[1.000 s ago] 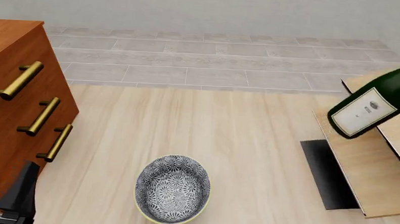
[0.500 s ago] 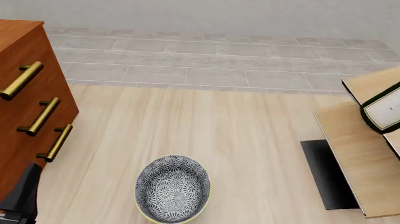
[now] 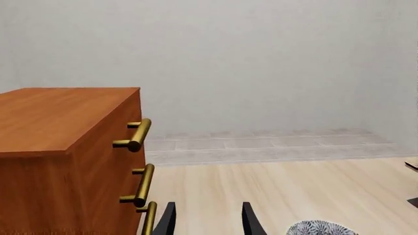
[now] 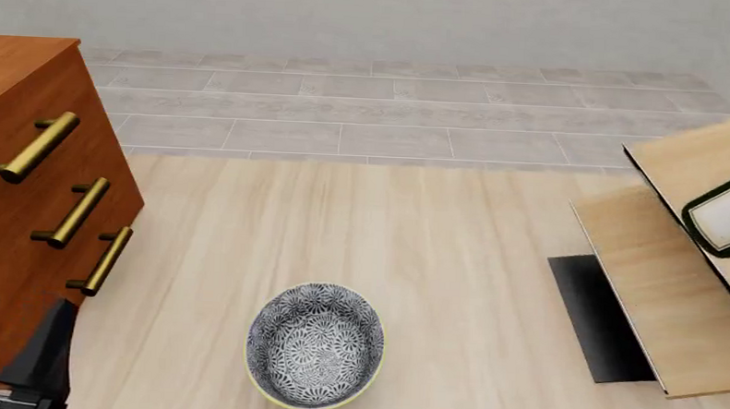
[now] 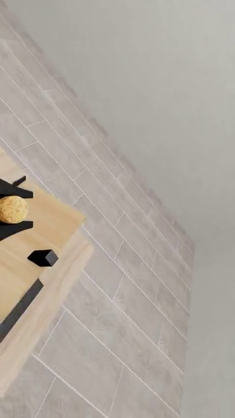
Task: Put the wine bottle on the wine rack.
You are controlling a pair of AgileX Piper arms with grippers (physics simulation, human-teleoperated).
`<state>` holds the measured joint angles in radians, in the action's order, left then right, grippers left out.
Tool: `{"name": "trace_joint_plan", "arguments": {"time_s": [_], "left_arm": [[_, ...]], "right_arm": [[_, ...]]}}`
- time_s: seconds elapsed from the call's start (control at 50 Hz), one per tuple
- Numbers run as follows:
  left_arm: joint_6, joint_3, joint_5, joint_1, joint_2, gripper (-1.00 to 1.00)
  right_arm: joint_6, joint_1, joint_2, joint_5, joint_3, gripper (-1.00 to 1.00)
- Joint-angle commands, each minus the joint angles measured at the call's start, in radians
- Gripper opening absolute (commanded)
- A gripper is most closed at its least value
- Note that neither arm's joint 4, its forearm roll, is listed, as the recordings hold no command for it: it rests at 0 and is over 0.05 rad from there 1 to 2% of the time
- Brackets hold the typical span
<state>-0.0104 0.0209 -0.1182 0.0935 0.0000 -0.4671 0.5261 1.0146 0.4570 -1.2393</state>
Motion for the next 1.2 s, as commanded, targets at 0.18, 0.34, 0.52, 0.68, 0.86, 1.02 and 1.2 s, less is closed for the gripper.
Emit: {"name": "trace_joint_plan", "arguments": {"time_s": [0.18, 0.34, 0.52, 0.68, 0.86, 1.02, 1.2], "left_arm": [[0.003, -0.003, -0.002, -0.010, 0.000, 1.00], [0.006, -0.003, -0.002, -0.009, 0.000, 1.00], [0.009, 0.000, 0.000, -0.003, 0.000, 1.00], [0.012, 0.001, 0.001, -0.001, 0.000, 1.00], [0.012, -0.002, 0.002, -0.002, 0.000, 1.00], [0.008, -0.005, -0.001, -0.007, 0.000, 1.00], [0.010, -0.011, -0.003, -0.006, 0.000, 1.00]], "right_arm": [[-0.006, 0.061, 0.033, -0.070, 0.061, -1.00], [-0.009, 0.070, 0.034, -0.078, 0.074, -1.00], [-0.011, 0.080, 0.050, -0.112, 0.109, -1.00], [-0.010, 0.090, 0.068, -0.147, 0.141, -1.00], [-0.011, 0.105, 0.076, -0.164, 0.167, -1.00], [-0.010, 0.121, 0.089, -0.188, 0.198, -1.00], [-0.005, 0.150, 0.126, -0.222, 0.214, -1.00]]}}
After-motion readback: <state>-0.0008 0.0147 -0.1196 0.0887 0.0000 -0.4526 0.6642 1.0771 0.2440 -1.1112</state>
